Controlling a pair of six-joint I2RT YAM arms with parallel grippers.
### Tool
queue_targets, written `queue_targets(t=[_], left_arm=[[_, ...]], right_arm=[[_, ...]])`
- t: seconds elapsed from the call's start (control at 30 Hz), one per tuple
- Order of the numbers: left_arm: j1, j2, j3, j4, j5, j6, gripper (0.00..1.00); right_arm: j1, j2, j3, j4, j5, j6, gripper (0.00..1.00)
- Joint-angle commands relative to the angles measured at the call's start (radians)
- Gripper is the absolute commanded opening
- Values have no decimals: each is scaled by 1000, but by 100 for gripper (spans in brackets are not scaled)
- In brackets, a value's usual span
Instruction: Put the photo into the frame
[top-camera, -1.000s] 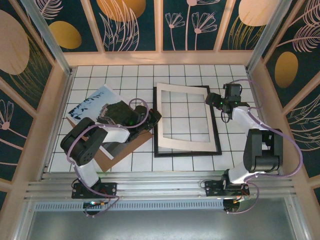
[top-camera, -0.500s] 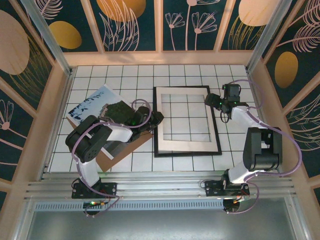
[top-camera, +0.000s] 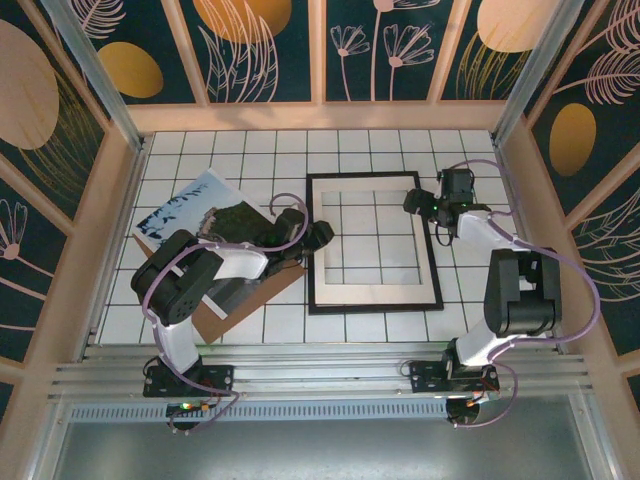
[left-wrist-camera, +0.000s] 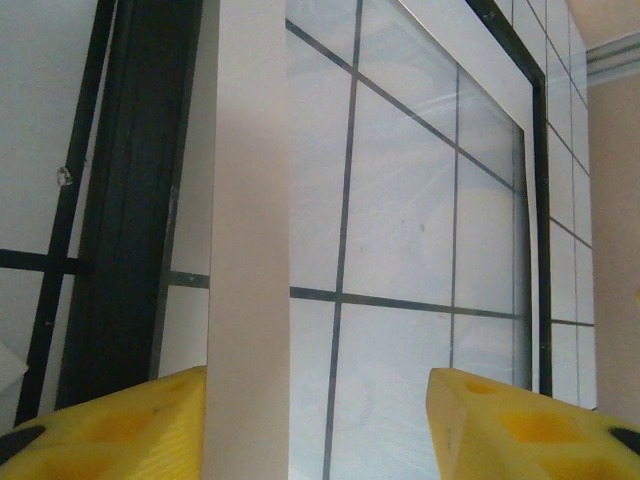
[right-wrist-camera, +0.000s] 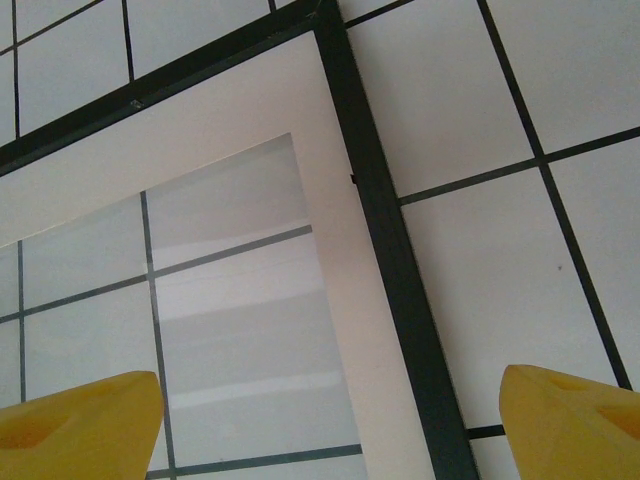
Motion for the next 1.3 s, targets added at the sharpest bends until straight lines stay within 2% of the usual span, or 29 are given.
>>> queue_targets(t=[0.0,0.47,0.57,0.7,0.77,0.9,0.97,1.07,1.17,1.27], left_arm=[[-5,-24,23,-92,-9,76,59],[-4,-97,70,-300,-134,264,66],[-3,-131,69,-369,-223,316,71],[18,-264,33,-476,-433,395,84],[78,-325,-26,-484,-455,396,86],[309,-434,-153,-480,-325,337,86],[403,-484,-198,-466,-306,327,86],[531,-537,-256,-438,-313,315,87],[645,-554,-292,-415,-311,314,87],[703,-554,-317,-395,-334,327,88]], right_arm=[[13,18,31,24,7,-15,88],[44,-1,23,34,28,-28,88],[81,-31,12,51,43,-57,88],[197,-99,-34,140,-27,-77,89],[289,-90,-45,210,-72,-56,90],[503,73,75,235,-79,-31,89],[581,169,160,238,-74,-27,89],[659,314,304,210,-70,-19,88],[711,441,440,151,6,-39,87],[724,553,566,76,56,-36,87]])
